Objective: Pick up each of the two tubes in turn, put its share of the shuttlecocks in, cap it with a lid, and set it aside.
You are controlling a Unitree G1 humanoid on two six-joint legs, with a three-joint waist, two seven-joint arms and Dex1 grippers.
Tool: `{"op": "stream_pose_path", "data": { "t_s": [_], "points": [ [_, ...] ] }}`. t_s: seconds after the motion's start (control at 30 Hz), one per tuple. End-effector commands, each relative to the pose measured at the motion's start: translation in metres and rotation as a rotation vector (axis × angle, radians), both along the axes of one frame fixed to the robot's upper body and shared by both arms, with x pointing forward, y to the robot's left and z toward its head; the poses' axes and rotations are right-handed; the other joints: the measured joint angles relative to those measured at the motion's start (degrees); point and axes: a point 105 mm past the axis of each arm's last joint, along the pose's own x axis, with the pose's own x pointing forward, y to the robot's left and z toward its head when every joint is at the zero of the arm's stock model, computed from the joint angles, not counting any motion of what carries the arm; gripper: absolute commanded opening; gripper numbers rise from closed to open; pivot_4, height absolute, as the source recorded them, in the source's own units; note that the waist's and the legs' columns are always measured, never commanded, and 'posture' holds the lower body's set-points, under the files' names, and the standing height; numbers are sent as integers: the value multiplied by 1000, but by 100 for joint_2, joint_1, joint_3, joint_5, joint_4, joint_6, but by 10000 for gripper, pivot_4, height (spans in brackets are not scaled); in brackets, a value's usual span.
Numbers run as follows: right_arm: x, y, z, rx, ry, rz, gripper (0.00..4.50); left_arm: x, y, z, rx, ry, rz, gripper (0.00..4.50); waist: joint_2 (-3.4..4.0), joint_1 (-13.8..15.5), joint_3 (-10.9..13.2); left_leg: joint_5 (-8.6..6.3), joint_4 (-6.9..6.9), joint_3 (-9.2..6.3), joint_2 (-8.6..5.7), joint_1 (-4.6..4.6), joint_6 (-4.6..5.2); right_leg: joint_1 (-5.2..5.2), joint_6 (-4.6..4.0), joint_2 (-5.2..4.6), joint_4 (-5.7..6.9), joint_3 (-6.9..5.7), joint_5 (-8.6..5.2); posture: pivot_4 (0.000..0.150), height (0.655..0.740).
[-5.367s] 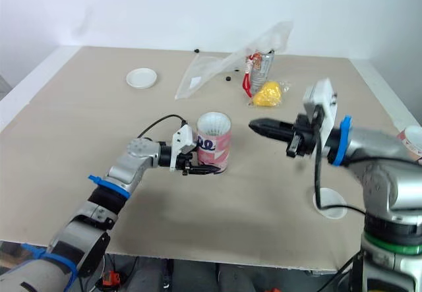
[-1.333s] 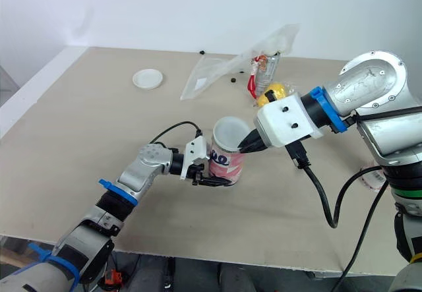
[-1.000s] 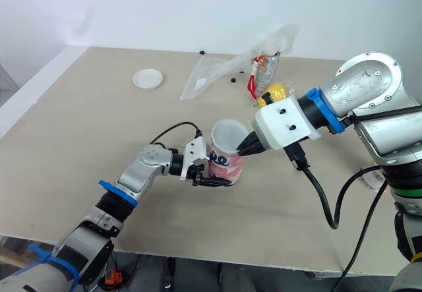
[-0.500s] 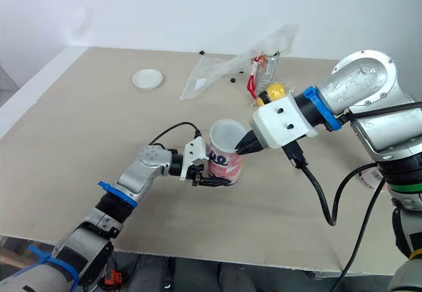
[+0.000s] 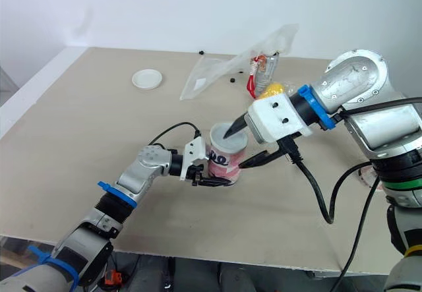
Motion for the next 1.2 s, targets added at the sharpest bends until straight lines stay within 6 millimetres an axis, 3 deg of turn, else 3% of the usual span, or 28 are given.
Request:
{"op": "stream_pose_path", "data": {
  "t_s": [0.03, 0.2, 0.47, 0.57, 0.6, 0.8, 1.03, 1.2],
  "points": [
    [-10, -2, 27, 133, 38, -38, 31867, 2, 10, -15, 51, 39, 40, 28220, 0, 0, 0, 0, 0, 0, 0, -2, 0, 0, 0, -1, 0, 0, 0, 1500, 7400],
    [-15, -2, 45, 429, 215, -170, 31867, -5, 14, -12, 11, 55, 66, 28220, -1, -8, -1, 0, -6, -3, 7, -1, 0, 1, -13, 5, 1, 0, 5, 1500, 7400],
    [-9, -2, 36, 516, 204, -254, 31867, -17, 18, -7, -3, 53, 82, 28220, 1, -68, -1, 0, -11, -2, 15, 0, 0, -7, 4, 19, 4, 1, 8, 1500, 7400],
    [-6, 4, 35, 538, 182, -260, 24822, -23, 20, -7, 6, 19, 82, 28220, 0, -77, -1, -1, -14, -4, 17, -1, 0, -8, 15, 23, 3, 1, 10, 1500, 7400],
    [-5, 6, 34, 546, 185, -262, 19033, -26, 21, -9, 6, 20, 79, 28220, 0, -79, -1, -1, -14, -4, 17, -1, 0, -9, 15, 24, 3, 1, 10, 1500, 7400],
    [-2, 14, 19, 568, 246, -292, 408, -31, 23, -20, 10, 49, 89, 28220, 0, -74, -1, -3, -17, -6, 17, -2, 0, -8, 9, 24, 3, 2, 7, 1500, 7400],
    [3, 20, -14, 477, 271, -324, 408, -31, 21, -21, 17, 47, 74, 28220, 1, -73, -2, -3, -15, -6, 17, -2, 1, -6, 15, 25, 3, 2, 3, 1500, 7400],
    [8, 22, -24, 407, 235, -325, 408, -32, 19, -22, 18, 46, 66, 28220, 1, -73, -3, -3, -13, -5, 17, -1, 1, -5, 1, 25, 3, 3, -3, 1500, 7400]
  ]
}}
